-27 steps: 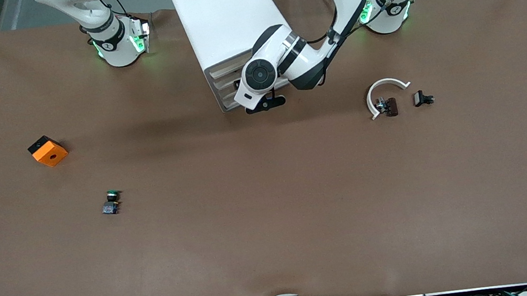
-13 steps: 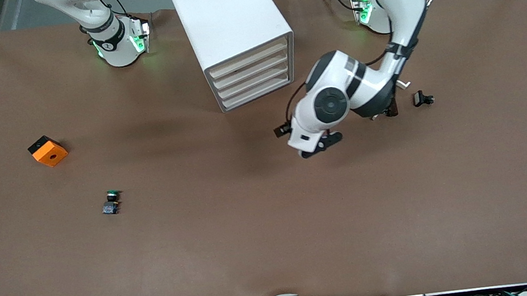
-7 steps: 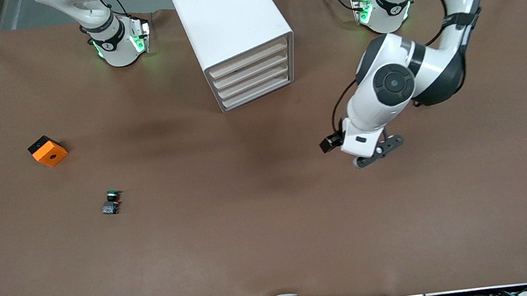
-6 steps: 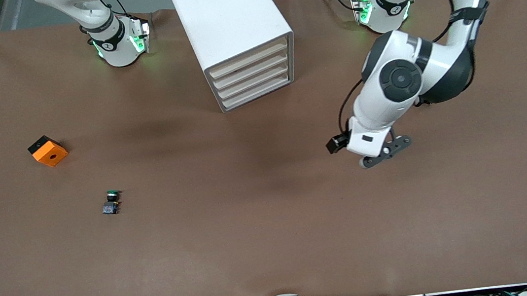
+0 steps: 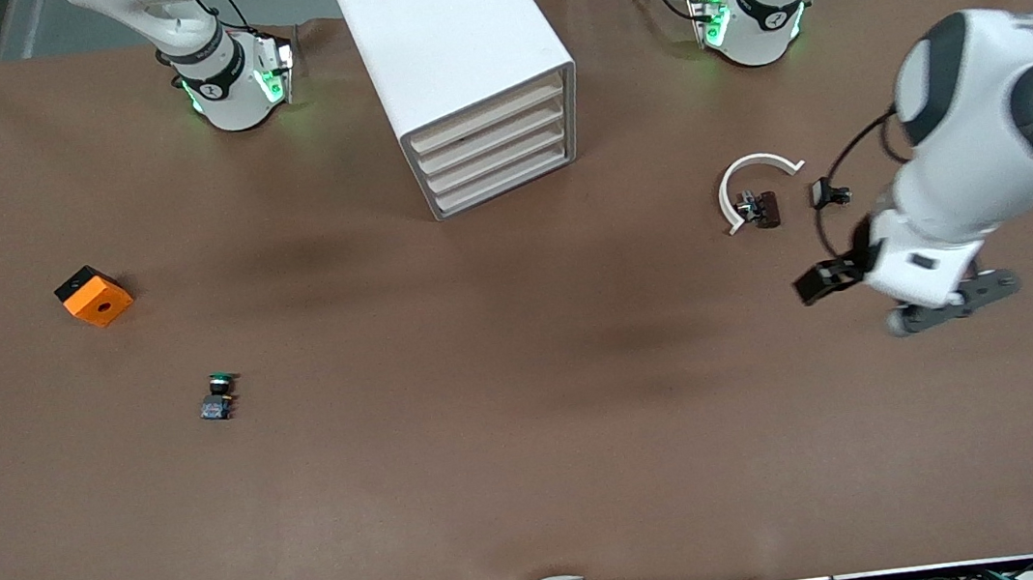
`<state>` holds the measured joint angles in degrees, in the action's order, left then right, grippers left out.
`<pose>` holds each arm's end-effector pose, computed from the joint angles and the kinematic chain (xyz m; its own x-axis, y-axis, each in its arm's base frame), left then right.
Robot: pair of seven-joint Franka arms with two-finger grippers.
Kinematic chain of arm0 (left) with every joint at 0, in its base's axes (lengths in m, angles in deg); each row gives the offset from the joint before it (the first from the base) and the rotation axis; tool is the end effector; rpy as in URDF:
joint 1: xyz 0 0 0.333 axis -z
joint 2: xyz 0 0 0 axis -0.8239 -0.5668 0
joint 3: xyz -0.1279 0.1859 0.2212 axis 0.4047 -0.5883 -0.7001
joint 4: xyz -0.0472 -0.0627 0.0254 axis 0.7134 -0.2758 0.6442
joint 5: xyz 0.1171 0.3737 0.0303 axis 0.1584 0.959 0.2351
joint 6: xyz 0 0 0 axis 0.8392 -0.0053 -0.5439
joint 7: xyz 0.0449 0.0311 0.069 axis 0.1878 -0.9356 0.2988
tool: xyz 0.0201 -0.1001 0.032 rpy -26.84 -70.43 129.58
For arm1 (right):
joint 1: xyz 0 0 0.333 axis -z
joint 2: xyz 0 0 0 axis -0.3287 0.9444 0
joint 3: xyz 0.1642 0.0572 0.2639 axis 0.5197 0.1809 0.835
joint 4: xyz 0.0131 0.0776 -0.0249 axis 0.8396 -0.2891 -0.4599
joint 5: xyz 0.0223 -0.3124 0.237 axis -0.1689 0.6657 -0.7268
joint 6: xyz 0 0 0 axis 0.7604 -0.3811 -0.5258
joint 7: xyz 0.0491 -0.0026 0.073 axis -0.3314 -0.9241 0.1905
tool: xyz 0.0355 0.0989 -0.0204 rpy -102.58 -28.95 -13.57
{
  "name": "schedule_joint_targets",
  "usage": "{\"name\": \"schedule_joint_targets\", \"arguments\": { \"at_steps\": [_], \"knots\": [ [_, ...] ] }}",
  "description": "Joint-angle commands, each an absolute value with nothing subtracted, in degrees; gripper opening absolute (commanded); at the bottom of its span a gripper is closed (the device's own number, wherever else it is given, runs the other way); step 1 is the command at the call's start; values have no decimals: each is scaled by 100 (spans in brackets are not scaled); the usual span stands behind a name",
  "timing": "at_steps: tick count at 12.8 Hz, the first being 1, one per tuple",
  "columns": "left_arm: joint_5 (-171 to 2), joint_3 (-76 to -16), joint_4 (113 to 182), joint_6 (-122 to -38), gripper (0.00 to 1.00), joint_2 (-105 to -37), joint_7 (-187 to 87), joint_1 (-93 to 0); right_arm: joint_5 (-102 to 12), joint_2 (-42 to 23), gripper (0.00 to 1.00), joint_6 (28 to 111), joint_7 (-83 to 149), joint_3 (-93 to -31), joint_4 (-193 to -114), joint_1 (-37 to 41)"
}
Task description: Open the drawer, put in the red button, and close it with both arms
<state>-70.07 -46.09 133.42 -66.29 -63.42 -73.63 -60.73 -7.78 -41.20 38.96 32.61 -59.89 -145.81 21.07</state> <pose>0.6449 -0.1150 0.5053 0.9593 0.2818 0.0197 0.2815 -0.9594 0.0151 0.4990 -0.0469 0.6813 0.9995 -0.0092 0.0294 -0.0091 -1.0000 -0.0026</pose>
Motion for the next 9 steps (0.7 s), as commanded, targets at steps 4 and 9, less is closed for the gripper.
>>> {"name": "schedule_joint_targets", "arguments": {
  "at_steps": [4,9],
  "knots": [
    [-6789,-4546,12929,-6087,100,-6149,-6603,-6470,-879,-4314,100,3923,2993,-6021,-14724,2069],
    [-6798,-4537,12964,-5525,100,-5526,-6365,-6732,-880,-4270,100,3897,2974,-6021,-14636,2069]
  ]
}}
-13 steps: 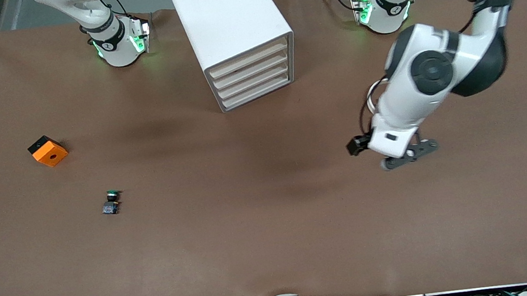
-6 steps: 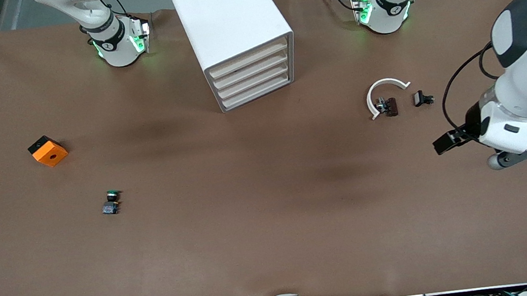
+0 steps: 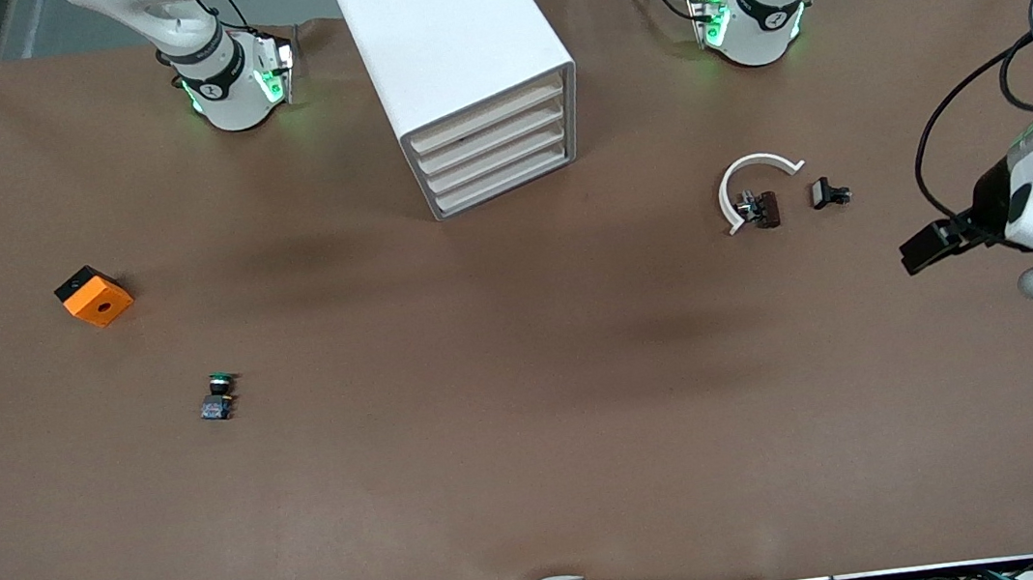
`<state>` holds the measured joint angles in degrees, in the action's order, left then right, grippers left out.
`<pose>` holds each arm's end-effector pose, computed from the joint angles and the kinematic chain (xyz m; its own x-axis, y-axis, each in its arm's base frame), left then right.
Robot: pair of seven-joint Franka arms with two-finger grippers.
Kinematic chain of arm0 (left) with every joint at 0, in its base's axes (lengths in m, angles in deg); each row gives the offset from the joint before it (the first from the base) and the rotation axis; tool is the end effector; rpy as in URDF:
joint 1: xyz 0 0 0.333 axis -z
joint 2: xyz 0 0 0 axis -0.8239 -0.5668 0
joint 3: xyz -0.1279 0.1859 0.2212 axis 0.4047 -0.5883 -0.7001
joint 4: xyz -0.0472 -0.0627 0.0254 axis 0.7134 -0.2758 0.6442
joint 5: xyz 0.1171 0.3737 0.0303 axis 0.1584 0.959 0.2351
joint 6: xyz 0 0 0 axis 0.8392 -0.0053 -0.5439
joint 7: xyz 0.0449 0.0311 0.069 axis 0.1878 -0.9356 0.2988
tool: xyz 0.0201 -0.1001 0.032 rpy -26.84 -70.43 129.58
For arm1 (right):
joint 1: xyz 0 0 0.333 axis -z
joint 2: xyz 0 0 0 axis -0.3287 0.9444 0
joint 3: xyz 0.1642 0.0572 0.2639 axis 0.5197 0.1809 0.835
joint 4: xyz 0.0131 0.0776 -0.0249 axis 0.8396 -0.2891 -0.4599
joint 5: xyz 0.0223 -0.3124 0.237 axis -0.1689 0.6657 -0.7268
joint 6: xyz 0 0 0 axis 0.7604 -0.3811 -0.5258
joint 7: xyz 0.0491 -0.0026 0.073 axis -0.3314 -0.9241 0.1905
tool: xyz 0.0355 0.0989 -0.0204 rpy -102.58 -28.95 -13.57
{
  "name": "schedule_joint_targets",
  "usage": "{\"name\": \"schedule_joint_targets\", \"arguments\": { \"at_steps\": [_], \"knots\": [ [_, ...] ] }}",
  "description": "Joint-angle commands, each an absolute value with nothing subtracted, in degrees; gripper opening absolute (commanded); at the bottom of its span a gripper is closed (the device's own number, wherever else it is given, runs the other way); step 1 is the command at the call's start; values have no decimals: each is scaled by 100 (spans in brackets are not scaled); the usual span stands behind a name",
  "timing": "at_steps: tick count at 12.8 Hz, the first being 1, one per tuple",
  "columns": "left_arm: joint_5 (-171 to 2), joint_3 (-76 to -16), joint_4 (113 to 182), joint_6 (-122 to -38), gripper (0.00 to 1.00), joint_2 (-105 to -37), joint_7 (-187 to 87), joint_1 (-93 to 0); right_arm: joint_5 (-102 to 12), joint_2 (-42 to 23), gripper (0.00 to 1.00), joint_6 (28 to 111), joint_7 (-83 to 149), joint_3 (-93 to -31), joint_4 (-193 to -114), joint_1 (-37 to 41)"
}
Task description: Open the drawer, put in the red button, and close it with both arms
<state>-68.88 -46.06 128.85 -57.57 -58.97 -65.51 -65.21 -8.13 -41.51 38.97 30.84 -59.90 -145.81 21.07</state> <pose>0.6268 -0.0603 0.5780 0.9735 0.2253 0.0395 0.2265 -0.9735 -0.0304 0.4971 -0.0462 0.6840 0.9986 -0.0397 0.0352 -0.0393 -0.9992 -0.0097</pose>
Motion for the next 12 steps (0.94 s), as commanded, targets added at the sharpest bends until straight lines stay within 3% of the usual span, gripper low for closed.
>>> {"name": "schedule_joint_targets", "arguments": {
  "at_steps": [1,5,9,12],
  "knots": [
    [-6824,-4511,12955,-5341,100,-5480,-6163,-6777,-880,-4262,100,3897,2974,-6021,-14636,2069],
    [-7017,-4624,13173,-5217,100,-5086,-4923,-6892,-880,-4262,100,3879,2983,-6021,-14653,2078],
    [-7404,-5764,14060,-5216,100,-4286,-4774,-5911,-888,-4262,100,3870,2966,-6021,-14671,2077],
    [-7405,-6083,14545,-5225,100,-3829,-4702,-5513,-888,-4262,100,3783,2974,-6021,-14680,2095]
  ]
}}
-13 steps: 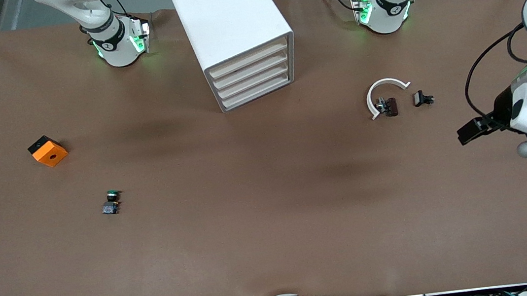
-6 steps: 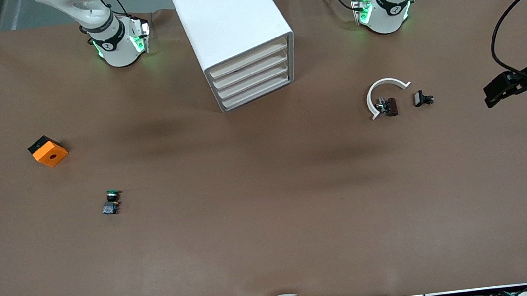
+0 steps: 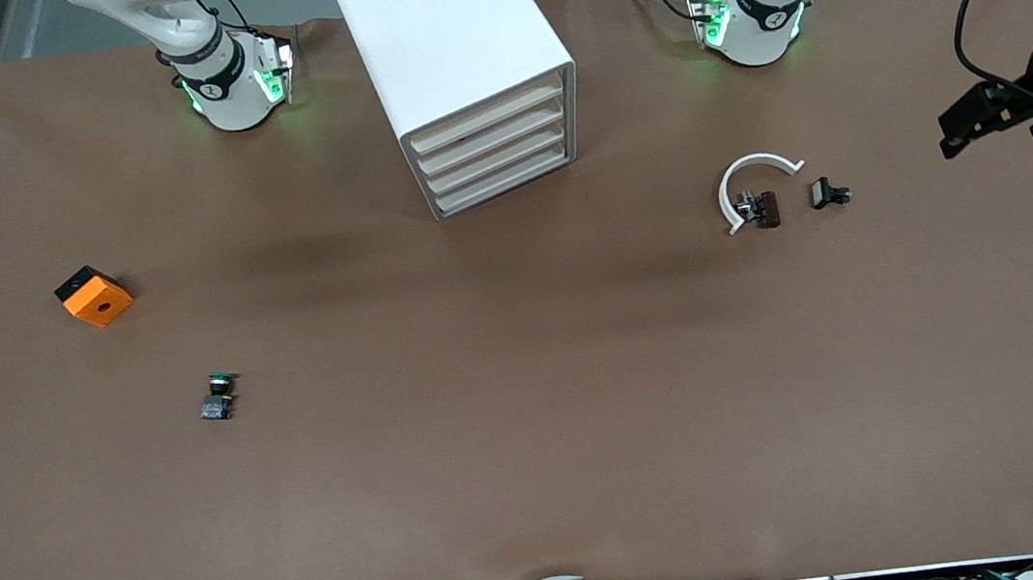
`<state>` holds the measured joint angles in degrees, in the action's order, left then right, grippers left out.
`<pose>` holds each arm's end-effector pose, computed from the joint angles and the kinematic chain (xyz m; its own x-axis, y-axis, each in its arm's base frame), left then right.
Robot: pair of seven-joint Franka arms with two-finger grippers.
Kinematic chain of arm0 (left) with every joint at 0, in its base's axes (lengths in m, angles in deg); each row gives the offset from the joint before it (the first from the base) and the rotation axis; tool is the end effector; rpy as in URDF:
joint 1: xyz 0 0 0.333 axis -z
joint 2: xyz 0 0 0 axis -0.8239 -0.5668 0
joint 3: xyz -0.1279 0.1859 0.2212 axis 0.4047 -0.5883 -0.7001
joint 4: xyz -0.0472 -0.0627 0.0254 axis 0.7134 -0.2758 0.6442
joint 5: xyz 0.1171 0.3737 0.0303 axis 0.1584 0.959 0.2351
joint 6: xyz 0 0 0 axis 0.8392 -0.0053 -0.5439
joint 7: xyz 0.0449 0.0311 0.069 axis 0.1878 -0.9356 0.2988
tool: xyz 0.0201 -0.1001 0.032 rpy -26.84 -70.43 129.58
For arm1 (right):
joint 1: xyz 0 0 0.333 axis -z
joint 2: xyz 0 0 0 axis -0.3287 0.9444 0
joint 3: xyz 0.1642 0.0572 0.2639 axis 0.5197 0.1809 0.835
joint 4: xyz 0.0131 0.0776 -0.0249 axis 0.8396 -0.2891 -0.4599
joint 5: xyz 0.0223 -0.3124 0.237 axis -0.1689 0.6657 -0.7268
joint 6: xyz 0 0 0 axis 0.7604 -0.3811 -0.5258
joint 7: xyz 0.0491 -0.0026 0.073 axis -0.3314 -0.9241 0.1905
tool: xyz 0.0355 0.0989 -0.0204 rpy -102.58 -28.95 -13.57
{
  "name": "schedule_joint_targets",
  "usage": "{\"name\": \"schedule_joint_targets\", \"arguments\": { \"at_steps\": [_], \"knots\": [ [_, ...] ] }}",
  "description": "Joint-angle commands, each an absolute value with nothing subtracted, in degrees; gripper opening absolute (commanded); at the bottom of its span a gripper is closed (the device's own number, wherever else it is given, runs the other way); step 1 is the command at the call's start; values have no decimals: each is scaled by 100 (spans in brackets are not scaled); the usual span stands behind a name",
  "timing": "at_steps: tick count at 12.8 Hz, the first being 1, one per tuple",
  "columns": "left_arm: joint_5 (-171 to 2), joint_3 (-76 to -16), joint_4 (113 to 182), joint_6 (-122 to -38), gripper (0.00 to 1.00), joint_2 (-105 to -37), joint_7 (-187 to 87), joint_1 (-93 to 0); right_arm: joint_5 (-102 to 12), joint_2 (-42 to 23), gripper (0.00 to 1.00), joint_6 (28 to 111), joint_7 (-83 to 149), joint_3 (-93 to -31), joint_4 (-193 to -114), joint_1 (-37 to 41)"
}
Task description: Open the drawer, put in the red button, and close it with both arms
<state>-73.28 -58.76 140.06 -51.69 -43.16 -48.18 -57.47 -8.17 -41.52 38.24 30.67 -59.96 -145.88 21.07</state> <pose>0.5384 -0.0316 0.6315 0.9999 0.0119 -0.0053 0.0117 -0.9990 -0.0440 0.4957 -0.0466 0.6824 0.9988 -0.0435 0.0215 -0.0432 -0.9990 -0.0112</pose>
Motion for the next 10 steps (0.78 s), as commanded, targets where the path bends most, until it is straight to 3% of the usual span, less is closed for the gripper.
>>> {"name": "schedule_joint_targets", "arguments": {
  "at_steps": [1,4,10],
  "knots": [
    [-7405,-6101,14711,-5242,100,-3697,-4729,-5408,-888,-4262,100,3782,2974,-6021,-14680,2086],
    [-7396,-6093,14924,-5339,100,-3485,-4746,-5301,-897,-4270,100,3774,2957,-6012,-14680,2069],
    [-7405,-6102,14626,-5251,100,-3581,-4720,-5450,-906,-4288,100,3765,2939,-5995,-14697,2069]
  ]
}}
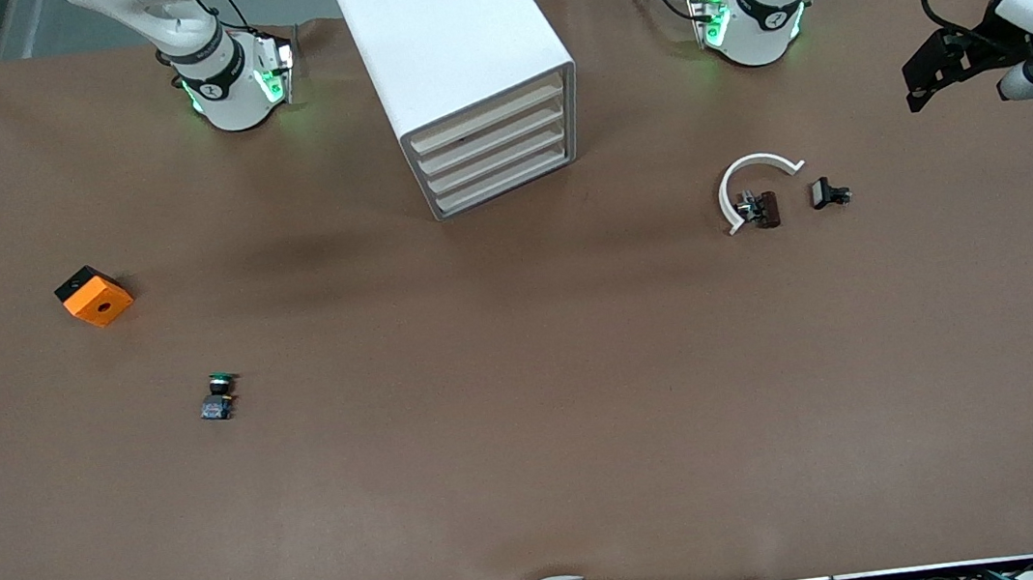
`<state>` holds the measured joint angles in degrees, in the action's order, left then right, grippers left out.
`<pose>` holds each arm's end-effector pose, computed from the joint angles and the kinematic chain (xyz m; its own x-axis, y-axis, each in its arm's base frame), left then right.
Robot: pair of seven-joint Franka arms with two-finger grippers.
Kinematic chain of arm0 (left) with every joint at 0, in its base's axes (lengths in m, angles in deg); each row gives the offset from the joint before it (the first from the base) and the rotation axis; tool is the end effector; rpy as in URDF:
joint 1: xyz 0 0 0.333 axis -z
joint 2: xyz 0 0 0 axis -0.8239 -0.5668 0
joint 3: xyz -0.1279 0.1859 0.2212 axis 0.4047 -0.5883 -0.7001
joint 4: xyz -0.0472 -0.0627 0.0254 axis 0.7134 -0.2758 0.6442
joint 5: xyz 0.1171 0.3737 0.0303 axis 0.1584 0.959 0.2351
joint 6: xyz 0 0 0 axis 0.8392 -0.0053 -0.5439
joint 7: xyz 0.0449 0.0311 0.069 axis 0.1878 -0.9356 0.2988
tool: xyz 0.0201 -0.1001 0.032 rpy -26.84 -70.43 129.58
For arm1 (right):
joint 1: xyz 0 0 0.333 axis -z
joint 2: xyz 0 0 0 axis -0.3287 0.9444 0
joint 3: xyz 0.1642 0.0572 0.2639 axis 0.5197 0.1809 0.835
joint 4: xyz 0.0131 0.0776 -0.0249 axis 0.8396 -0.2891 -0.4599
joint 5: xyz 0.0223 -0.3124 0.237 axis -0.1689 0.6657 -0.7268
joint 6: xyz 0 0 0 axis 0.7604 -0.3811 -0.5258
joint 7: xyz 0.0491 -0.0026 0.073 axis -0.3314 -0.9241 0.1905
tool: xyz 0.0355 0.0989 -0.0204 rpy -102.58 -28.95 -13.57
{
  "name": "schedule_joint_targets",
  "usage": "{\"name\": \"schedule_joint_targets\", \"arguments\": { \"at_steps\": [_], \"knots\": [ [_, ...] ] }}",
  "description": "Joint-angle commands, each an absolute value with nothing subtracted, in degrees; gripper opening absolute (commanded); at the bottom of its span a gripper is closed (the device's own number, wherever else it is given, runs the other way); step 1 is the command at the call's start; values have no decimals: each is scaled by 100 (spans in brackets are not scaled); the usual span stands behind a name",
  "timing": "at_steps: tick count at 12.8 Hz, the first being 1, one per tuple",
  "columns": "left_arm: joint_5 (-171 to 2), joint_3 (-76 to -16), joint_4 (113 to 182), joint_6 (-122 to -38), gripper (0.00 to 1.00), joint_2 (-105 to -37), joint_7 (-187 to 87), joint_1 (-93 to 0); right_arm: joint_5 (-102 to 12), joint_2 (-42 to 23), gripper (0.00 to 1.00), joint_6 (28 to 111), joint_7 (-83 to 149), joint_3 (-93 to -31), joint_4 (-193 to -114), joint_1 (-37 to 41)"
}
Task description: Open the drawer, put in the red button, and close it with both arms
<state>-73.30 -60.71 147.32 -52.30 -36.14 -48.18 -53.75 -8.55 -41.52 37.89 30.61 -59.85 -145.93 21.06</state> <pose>0.4988 -0.0462 0.6365 0.9998 -0.0187 0.0014 -0.0186 -0.9986 -0.0497 0.4953 -0.0446 0.6814 0.9990 -0.0416 0.0148 -0.0414 -0.9990 -0.0179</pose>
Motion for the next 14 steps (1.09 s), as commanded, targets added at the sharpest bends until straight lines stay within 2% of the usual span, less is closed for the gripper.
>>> {"name": "schedule_joint_targets", "arguments": {
  "at_steps": [1,5,9,14],
  "knots": [
    [-7405,-6110,14625,-5251,100,-3599,-4737,-5459,-906,-4288,100,3756,2939,-5995,-14697,2069],
    [-7405,-6110,14590,-5251,100,-3686,-4808,-5494,-906,-4297,100,3756,2799,-5986,-14706,2051],
    [-7413,-6101,14178,-4909,100,-3783,-4808,-5600,-906,-4297,100,3765,2799,-5986,-14715,1972],
    [-7387,-6101,14159,-4847,100,-3819,-4843,-5609,-897,-4297,100,3756,2799,-5977,-14715,1902]
  ]
}}
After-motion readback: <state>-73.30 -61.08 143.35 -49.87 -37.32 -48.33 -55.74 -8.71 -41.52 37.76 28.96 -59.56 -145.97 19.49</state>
